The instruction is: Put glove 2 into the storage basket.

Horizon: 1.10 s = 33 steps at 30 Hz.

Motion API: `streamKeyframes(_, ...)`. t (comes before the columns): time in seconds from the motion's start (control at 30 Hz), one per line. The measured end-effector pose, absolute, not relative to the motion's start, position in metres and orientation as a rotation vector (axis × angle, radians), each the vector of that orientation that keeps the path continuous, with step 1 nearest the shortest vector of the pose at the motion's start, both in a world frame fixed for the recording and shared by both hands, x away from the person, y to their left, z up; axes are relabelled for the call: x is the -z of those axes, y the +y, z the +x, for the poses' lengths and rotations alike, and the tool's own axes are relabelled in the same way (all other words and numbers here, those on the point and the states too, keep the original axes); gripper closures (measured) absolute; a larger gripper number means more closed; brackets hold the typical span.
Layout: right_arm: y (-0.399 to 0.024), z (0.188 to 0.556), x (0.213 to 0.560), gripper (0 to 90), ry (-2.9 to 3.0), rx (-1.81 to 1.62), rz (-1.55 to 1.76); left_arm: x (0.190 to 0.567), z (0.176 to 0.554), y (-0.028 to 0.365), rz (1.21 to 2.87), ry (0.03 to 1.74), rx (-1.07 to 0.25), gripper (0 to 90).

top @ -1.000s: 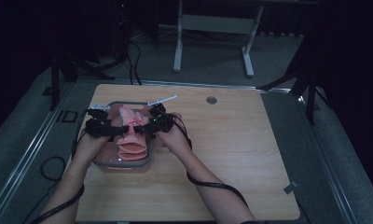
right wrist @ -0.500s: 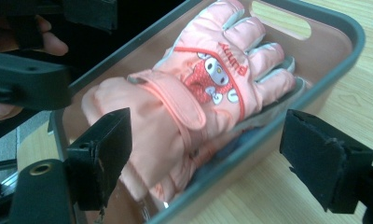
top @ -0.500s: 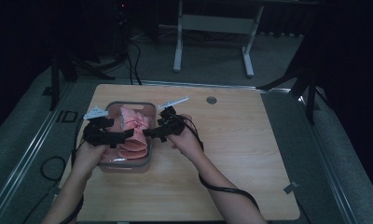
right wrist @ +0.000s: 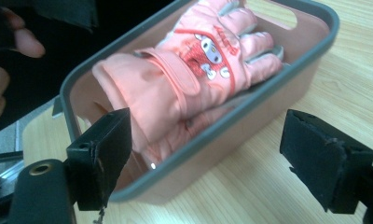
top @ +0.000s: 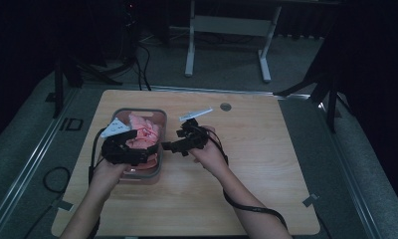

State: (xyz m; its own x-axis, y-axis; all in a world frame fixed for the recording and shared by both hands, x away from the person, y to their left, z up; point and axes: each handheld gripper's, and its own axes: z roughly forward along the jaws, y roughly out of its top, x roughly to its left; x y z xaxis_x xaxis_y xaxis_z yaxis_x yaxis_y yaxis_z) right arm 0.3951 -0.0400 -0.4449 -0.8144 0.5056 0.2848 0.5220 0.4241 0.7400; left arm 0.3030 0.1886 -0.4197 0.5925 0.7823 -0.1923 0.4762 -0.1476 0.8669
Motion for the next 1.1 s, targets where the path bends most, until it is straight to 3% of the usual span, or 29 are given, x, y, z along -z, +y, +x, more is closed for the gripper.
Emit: streamKeyframes(1.1,-0.116,0.363,0.489,15.2,-2.709,1.354,-0.883,0.455,0.261,0.096,1.887,0.746,-0.215,3.5)
